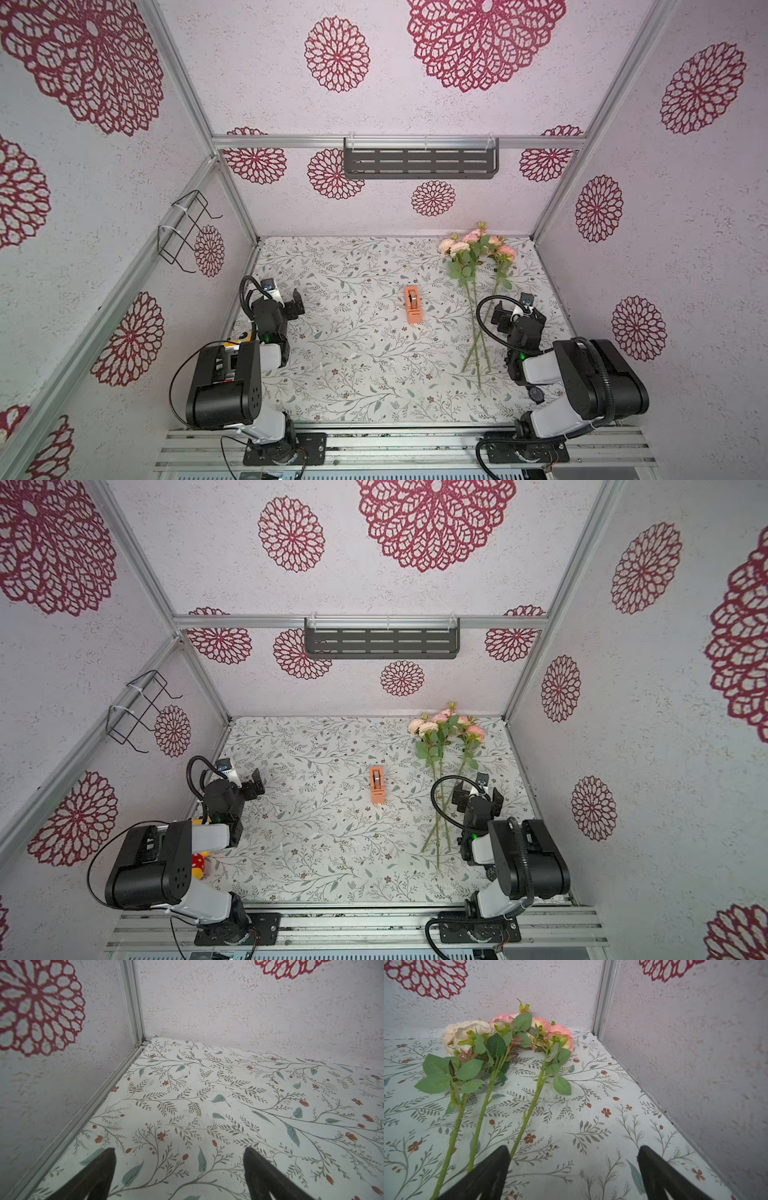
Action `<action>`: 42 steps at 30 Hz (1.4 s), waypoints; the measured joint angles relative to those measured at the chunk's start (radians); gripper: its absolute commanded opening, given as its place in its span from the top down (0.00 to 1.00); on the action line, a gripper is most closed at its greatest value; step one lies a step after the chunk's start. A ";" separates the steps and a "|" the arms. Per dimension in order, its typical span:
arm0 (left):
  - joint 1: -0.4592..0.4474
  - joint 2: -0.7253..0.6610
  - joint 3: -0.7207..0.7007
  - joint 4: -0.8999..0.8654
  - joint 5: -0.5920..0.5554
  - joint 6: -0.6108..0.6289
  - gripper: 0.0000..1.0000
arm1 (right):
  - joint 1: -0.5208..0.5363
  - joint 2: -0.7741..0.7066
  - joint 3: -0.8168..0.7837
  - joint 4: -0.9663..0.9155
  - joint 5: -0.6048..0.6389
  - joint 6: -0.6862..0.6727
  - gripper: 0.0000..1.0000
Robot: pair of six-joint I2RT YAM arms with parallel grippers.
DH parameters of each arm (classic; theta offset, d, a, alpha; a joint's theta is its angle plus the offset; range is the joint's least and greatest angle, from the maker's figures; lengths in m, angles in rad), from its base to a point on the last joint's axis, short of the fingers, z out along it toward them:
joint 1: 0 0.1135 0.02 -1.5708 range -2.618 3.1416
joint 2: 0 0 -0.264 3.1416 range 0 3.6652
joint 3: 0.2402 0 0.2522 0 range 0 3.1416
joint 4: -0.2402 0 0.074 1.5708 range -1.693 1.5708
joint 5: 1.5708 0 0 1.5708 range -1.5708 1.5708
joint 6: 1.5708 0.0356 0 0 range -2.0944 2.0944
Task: Wrap bouquets with tape
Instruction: Pick up the unwrapped bouquet from the center of the board.
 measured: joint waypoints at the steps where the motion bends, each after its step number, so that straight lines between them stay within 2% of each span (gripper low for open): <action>1: 0.000 0.000 0.000 0.000 0.000 0.000 0.02 | 0.000 0.000 0.000 0.000 0.000 0.000 0.01; 28: 0.000 0.000 0.000 0.000 0.000 0.000 0.02 | 0.000 0.000 0.000 0.000 0.000 0.000 0.01; 30: 0.000 0.000 0.000 -0.002 -0.015 -0.001 0.02 | 0.000 0.000 0.000 0.000 0.002 0.000 0.01; 32: -0.013 -0.029 0.010 -0.062 -0.080 -0.006 0.02 | 0.006 -0.016 -0.002 -0.014 0.010 -0.001 0.01; 34: -0.035 -0.113 0.037 -0.187 -0.148 -0.012 0.02 | 0.029 -0.069 -0.002 -0.064 0.054 -0.003 0.01; 36: -0.056 -0.241 0.082 -0.299 -0.174 -0.055 0.02 | 0.064 -0.201 0.019 -0.205 0.103 0.013 0.01; 38: -0.067 -0.388 0.153 -0.410 -0.193 -0.173 0.02 | 0.077 -0.372 0.101 -0.417 0.133 0.132 0.01; 40: -0.044 -0.490 0.211 -0.488 -0.179 -0.299 0.02 | 0.034 -0.503 0.213 -0.577 0.063 0.222 0.01; 42: 0.005 -0.536 0.233 -0.525 -0.111 -0.390 0.02 | -0.024 -0.568 0.291 -0.646 -0.089 0.252 0.01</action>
